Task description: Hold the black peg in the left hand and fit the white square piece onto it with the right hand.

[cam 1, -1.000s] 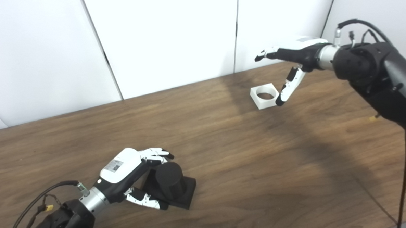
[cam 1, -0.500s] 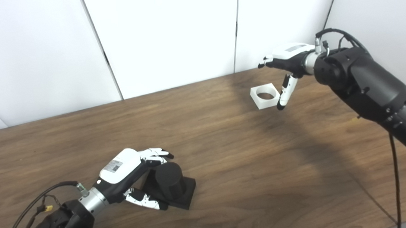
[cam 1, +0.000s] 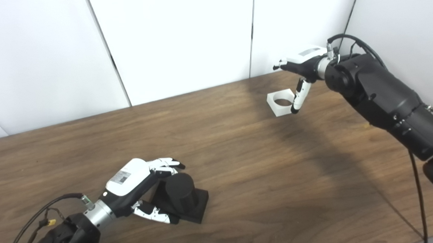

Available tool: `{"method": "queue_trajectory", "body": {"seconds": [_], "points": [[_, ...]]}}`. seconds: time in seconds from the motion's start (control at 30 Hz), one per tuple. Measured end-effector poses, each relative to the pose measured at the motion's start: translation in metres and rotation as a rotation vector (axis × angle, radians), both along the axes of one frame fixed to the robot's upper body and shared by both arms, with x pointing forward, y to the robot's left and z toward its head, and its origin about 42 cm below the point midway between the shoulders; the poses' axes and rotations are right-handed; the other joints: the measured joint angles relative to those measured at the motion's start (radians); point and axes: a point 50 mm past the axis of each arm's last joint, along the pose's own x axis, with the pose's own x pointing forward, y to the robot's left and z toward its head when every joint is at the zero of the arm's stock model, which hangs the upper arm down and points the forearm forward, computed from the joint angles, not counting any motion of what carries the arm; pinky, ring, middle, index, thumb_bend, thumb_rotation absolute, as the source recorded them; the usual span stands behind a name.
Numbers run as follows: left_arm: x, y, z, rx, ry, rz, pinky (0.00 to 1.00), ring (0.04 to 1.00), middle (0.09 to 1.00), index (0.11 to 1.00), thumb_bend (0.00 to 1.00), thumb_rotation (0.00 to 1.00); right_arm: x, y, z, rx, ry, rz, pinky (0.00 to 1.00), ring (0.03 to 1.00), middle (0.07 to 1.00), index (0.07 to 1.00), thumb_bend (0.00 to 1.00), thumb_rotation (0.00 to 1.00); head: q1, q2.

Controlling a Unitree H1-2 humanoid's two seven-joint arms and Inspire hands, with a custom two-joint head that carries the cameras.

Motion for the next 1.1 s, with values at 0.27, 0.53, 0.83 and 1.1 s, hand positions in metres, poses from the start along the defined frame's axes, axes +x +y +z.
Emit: {"method": "queue_trajectory", "body": {"seconds": [0.27, 0.53, 0.83, 1.1], "points": [[0.000, 0.000, 0.000, -0.001, 0.000, 0.000, 0.73, 0.860, 0.823, 0.487, 0.52, 0.06, 0.006, 0.002, -0.014, 0.020, -0.008, -0.013, 0.86, 0.937, 0.969, 0.923, 0.92, 0.28, 0.008, 0.003], [-0.001, 0.000, -0.001, -0.008, -0.004, 0.002, 0.72, 0.858, 0.822, 0.487, 0.52, 0.06, 0.011, -0.001, -0.027, 0.016, 0.005, -0.026, 0.85, 0.937, 0.969, 0.919, 0.92, 0.27, 0.012, 0.008], [-0.001, 0.000, -0.001, -0.008, -0.004, 0.003, 0.72, 0.857, 0.823, 0.487, 0.52, 0.06, 0.014, -0.005, -0.038, 0.019, 0.039, -0.051, 0.87, 0.940, 0.968, 0.916, 0.93, 0.24, 0.021, 0.009], [-0.001, 0.001, -0.001, -0.008, -0.002, 0.006, 0.72, 0.861, 0.824, 0.487, 0.52, 0.06, 0.017, -0.008, -0.052, 0.031, 0.072, -0.075, 0.87, 0.940, 0.965, 0.907, 0.91, 0.23, 0.021, 0.012]]}}
